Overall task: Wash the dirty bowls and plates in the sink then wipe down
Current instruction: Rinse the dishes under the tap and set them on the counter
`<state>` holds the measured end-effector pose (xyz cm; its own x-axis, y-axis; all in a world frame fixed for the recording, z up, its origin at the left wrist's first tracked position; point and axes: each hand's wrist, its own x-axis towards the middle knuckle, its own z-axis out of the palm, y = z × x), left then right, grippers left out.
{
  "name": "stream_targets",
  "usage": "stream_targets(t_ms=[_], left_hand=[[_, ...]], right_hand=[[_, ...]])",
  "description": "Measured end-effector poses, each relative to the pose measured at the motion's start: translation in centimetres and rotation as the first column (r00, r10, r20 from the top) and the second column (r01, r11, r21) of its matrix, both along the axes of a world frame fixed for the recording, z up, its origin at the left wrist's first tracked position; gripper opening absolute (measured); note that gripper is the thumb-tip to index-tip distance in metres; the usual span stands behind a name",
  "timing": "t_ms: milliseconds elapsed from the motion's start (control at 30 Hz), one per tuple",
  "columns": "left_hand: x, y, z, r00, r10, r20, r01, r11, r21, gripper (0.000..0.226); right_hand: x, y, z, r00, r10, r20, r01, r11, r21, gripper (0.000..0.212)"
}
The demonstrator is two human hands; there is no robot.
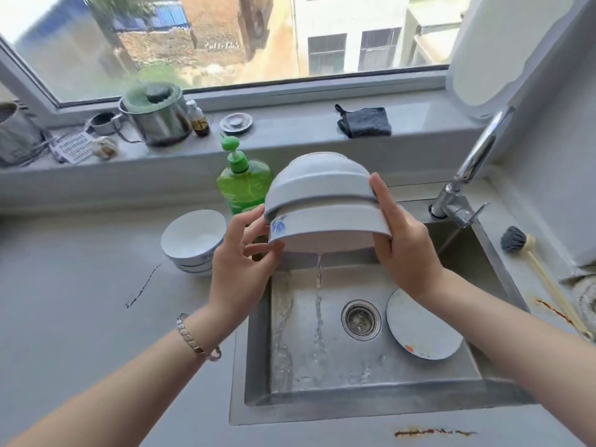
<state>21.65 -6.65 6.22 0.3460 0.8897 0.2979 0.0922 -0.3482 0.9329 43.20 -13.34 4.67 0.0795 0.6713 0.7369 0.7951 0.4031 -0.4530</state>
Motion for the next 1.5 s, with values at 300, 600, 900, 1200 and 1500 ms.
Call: stream_targets(t_ms=[300,600,900,1200,1500], left_hand=[[-3.0,0.3,-0.1,1.0,0.003,0.011,-0.003,1.0,-0.001,0.043],[-7.5,1.8,-2.3,0.967,0.013,-0.253,-0.091,0.949,-0.301,0.048],[-17.2,2.5,-8.7,0.738,-0.099,-0.667,-0.297,0.84,-0.453,0.037],[-20.7,7.1,-12.0,0.708,-0.008,-0.706,-0.406,0.813,-0.417,0.025],[-18.6,4.9,-10.4,0.639,0.142,-0.756,-0.351,0.928,-0.122,0.043]], right_hand=[[-2.8,0.3,0.3,0.999,0.009,0.045,-0.011,0.999,0.032,0.057],[-8.8,0.3,-2.1,0.907,-0.275,-0.318,-0.013,0.738,-0.675,0.051],[-19.3,2.2,-9.9,0.774,-0.432,-0.463,-0.347,0.322,-0.881,0.042],[-24.5,7.7,-11.4,0.634,-0.601,-0.486,-0.433,0.244,-0.868,0.037],[-23.0,7.8,-11.5,0.595,-0.536,-0.599,-0.62,0.167,-0.766,0.044]])
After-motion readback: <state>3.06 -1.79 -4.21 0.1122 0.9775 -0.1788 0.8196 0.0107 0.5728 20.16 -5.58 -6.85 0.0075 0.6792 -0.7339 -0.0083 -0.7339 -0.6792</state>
